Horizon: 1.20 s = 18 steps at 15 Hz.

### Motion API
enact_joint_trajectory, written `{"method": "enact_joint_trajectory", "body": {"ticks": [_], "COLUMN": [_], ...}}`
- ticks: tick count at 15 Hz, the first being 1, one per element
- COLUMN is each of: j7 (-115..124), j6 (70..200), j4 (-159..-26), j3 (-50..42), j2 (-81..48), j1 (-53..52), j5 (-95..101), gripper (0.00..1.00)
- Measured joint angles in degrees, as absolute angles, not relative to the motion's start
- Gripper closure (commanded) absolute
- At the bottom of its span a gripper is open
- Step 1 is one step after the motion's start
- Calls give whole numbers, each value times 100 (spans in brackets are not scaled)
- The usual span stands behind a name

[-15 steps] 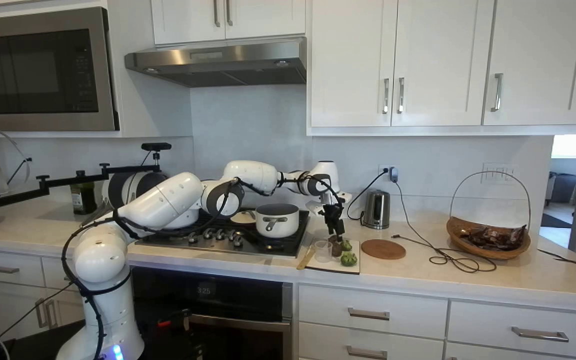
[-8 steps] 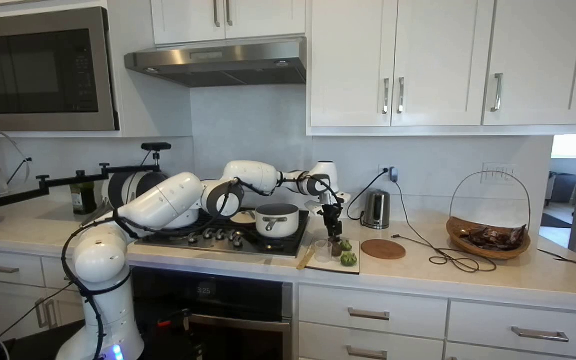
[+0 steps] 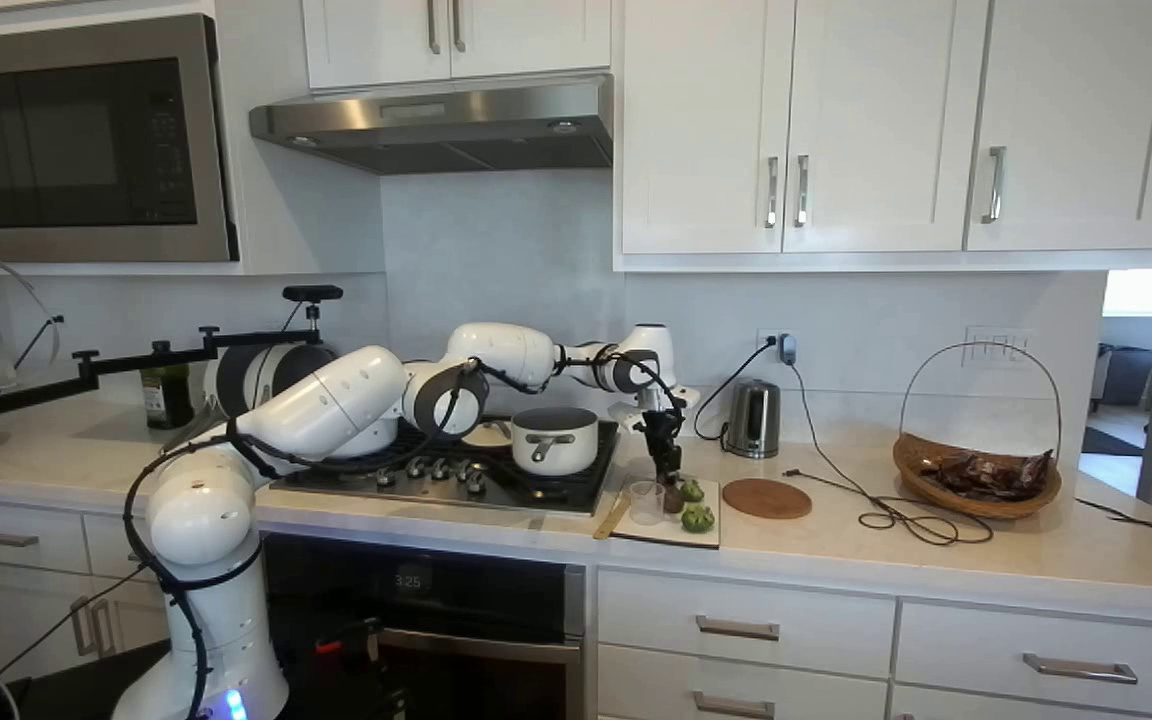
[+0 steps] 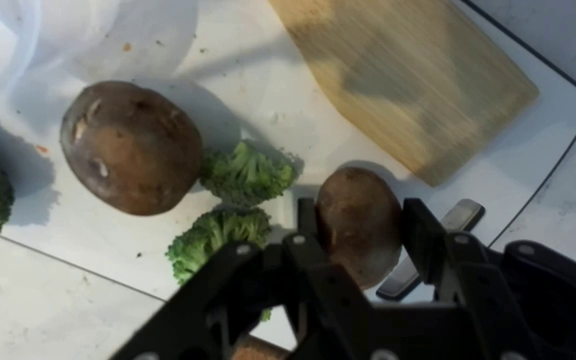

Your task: Take the brown object from the chopping board and place it in the white pot

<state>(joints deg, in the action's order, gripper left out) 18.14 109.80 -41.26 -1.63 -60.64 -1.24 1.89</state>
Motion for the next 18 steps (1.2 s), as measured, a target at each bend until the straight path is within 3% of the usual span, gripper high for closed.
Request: {"method": "enact_joint_trajectory", "body": {"ticks": [5, 12, 18], "j7": [1814, 1809, 1793], "j6": [10975, 10873, 10636], "j4": [-4085, -3795, -3486], "j3": [-129, -50, -40], "j2": [-6074, -6063, -5874], "j1": [-121, -123, -147], "j5": [189, 189, 190], "gripper": [62, 56, 56]}}
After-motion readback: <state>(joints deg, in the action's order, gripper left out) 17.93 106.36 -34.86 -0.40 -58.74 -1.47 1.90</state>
